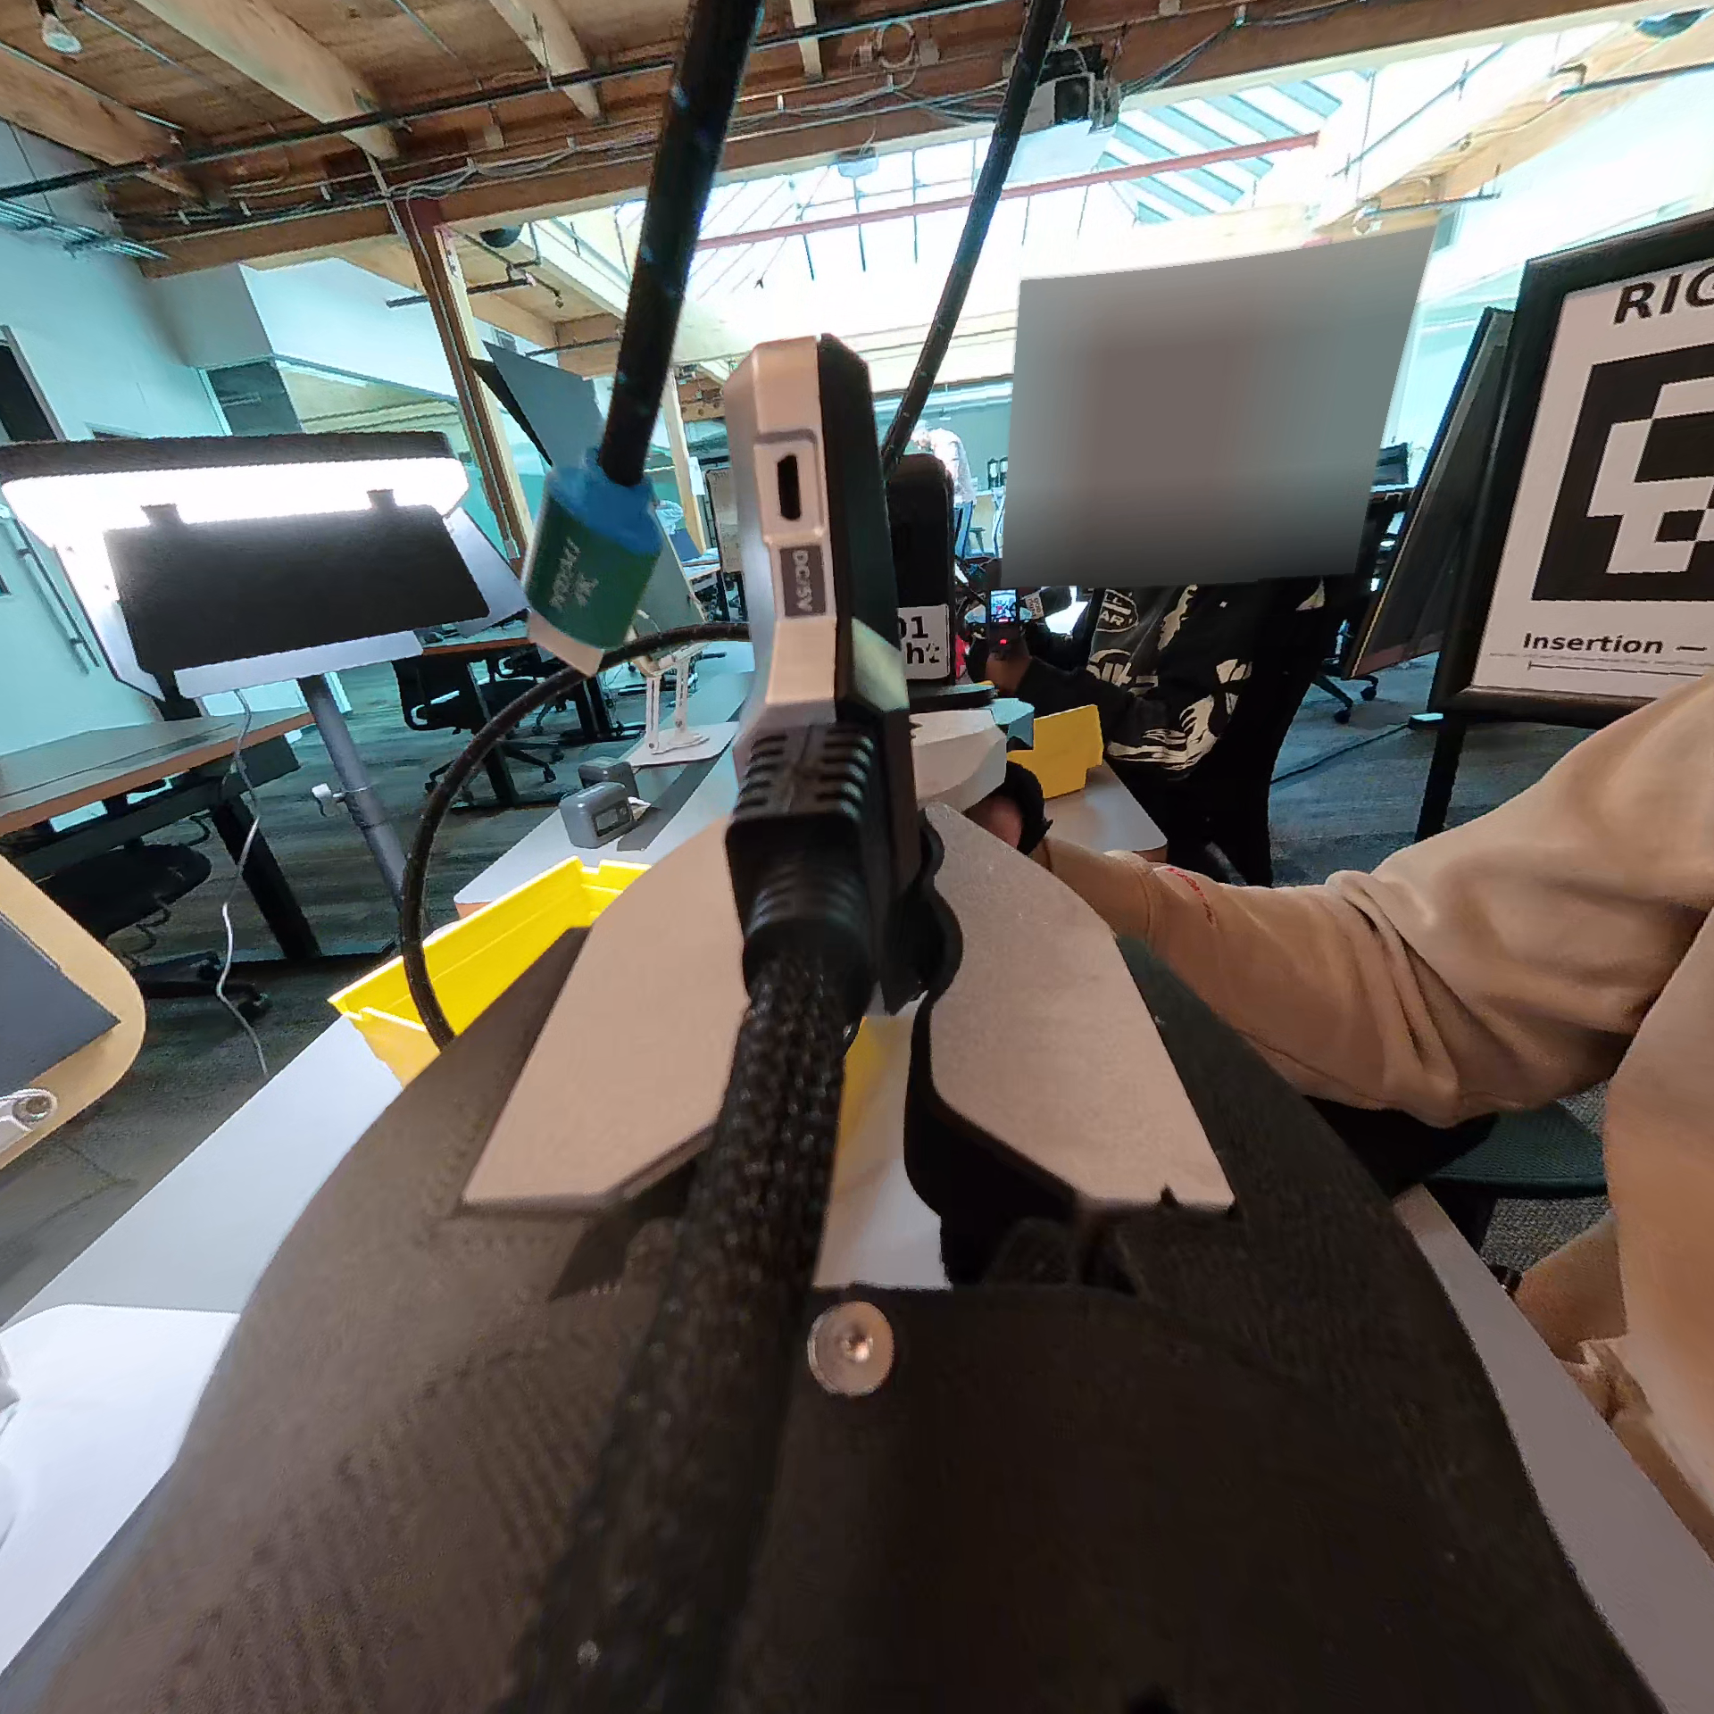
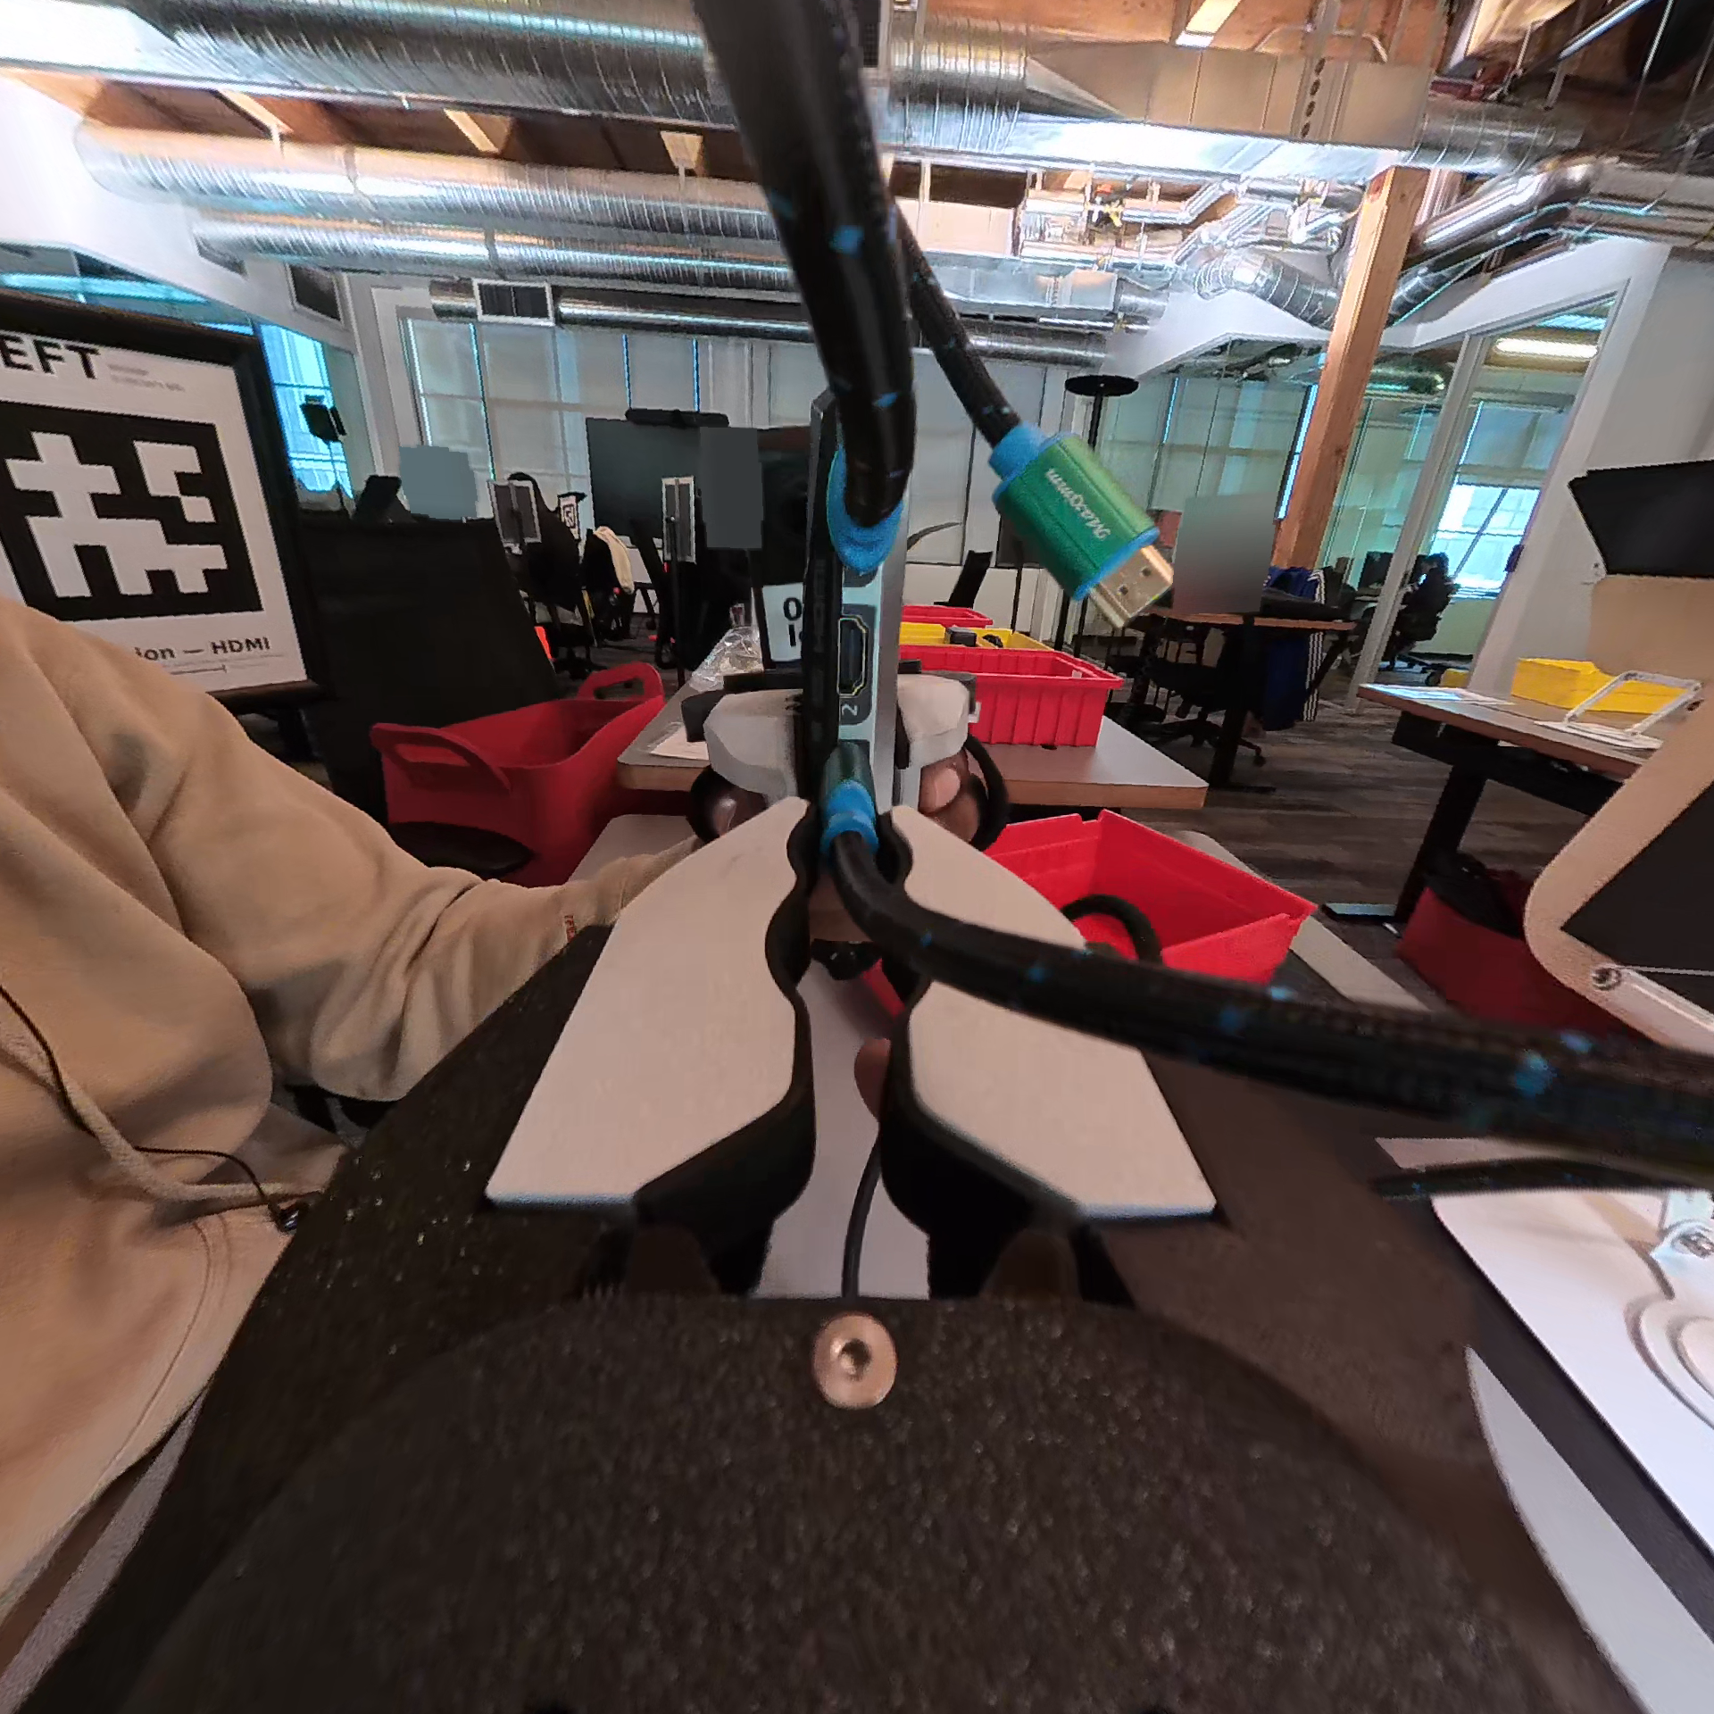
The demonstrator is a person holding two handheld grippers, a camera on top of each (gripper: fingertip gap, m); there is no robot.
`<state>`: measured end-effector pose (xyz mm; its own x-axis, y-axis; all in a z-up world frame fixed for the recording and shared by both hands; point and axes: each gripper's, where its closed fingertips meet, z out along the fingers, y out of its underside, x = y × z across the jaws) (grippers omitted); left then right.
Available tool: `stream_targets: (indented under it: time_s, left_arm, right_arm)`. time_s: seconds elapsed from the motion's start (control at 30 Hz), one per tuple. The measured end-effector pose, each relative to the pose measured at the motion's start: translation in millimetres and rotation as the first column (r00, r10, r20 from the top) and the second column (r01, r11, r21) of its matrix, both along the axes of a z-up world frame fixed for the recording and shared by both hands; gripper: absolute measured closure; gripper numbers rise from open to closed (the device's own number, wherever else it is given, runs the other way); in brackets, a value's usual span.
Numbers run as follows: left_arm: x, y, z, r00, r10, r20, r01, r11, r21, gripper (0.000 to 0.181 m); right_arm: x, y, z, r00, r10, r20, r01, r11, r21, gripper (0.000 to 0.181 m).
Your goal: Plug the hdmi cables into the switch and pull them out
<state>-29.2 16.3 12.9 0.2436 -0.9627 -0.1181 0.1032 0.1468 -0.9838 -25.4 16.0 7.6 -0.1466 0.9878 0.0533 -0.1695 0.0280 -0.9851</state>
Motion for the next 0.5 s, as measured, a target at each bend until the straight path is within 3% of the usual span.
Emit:
stream_targets:
  time_s: [0.1,0.13,0.17,0.2,0.27,0.37,0.5]
  left_arm:
    - [0,0,1,1.000,-0.007,0.006,0.007,1.000,-0.002,0.158]
    - [-12,2,11,0.997,0.013,0.073,-0.013,1.000,-0.001,0.158]
    - [-38,6,26,0.985,0.034,0.171,-0.032,0.999,-0.016,0.159]
    - [-65,7,37,0.971,0.041,0.237,-0.040,0.999,-0.012,0.161]
    - [-92,4,42,0.974,0.090,0.208,-0.097,0.995,0.024,0.160]
    - [-95,6,42,0.977,0.130,0.168,-0.133,0.991,0.007,0.156]
    - [-92,20,26,0.978,0.180,0.104,-0.174,0.983,-0.063,0.160]
  right_arm:
    - [1,0,0,1.000,0.004,-0.002,-0.004,1.000,0.005,0.170]
    - [9,1,6,0.998,0.019,-0.052,-0.020,1.000,-0.013,0.170]
    - [37,8,27,0.979,0.048,-0.197,-0.065,0.995,-0.080,0.171]
    - [68,21,41,0.962,0.001,-0.274,-0.033,0.993,-0.111,0.171]
    - [96,35,39,0.965,-0.189,-0.182,0.192,0.981,0.000,0.170]
    - [110,53,39,0.932,-0.350,-0.096,0.353,0.936,0.005,0.170]
    - [125,91,8,0.836,-0.530,0.139,0.542,0.838,-0.064,0.170]
